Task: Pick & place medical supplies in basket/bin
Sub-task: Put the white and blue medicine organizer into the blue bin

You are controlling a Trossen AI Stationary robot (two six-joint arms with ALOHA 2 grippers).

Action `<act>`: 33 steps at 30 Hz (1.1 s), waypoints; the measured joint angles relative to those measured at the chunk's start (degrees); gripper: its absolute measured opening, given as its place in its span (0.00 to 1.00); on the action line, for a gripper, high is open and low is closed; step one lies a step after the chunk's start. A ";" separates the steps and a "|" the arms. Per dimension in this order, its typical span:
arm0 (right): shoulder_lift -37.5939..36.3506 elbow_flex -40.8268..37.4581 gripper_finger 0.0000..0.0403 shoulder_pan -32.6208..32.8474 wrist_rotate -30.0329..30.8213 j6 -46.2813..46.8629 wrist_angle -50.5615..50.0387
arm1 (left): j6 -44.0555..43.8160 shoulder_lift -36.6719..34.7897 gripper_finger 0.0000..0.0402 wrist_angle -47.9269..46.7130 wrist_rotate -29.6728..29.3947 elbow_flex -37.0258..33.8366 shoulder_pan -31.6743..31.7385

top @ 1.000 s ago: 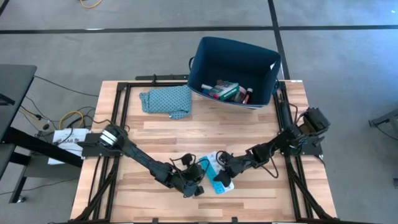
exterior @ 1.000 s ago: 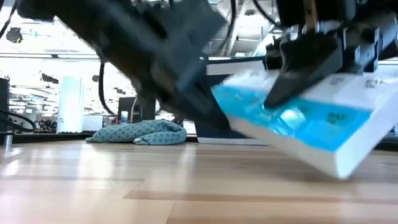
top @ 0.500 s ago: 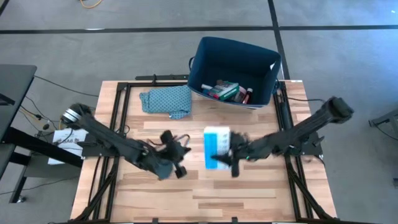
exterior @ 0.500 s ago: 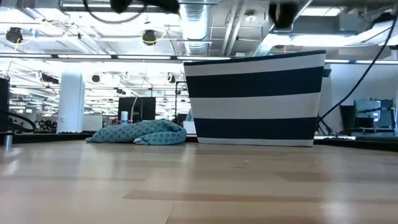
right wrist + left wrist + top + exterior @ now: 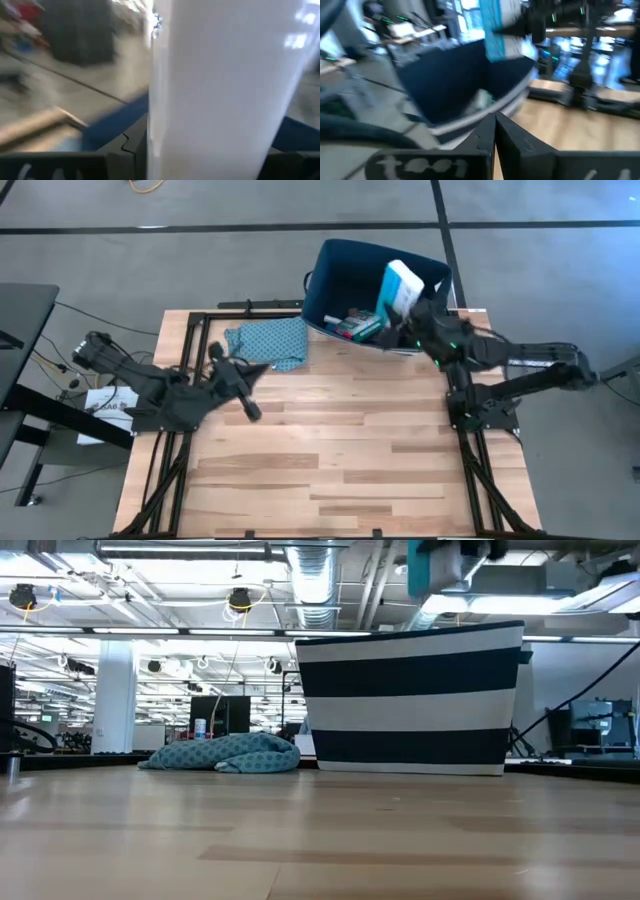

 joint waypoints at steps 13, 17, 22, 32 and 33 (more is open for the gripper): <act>16.71 0.00 0.35 -25.62 -19.14 5.53 -4.64 | 6.89 -2.10 0.00 -0.29 -12.82 0.02 5.20; 19.91 0.00 0.36 -27.35 -19.42 5.47 -4.55 | 8.52 -1.35 0.00 -2.92 -5.19 0.02 6.09; 22.46 0.00 0.40 -27.61 -19.86 5.47 -4.67 | 12.20 -0.47 0.00 -3.19 -1.29 0.02 7.25; 23.13 0.00 0.51 -28.02 -24.34 5.91 -4.60 | 9.12 -0.31 0.00 -3.45 11.21 0.02 7.26; 23.13 0.02 0.52 -28.15 -24.81 5.92 -4.88 | 9.08 -0.31 0.00 -3.47 12.78 0.02 7.26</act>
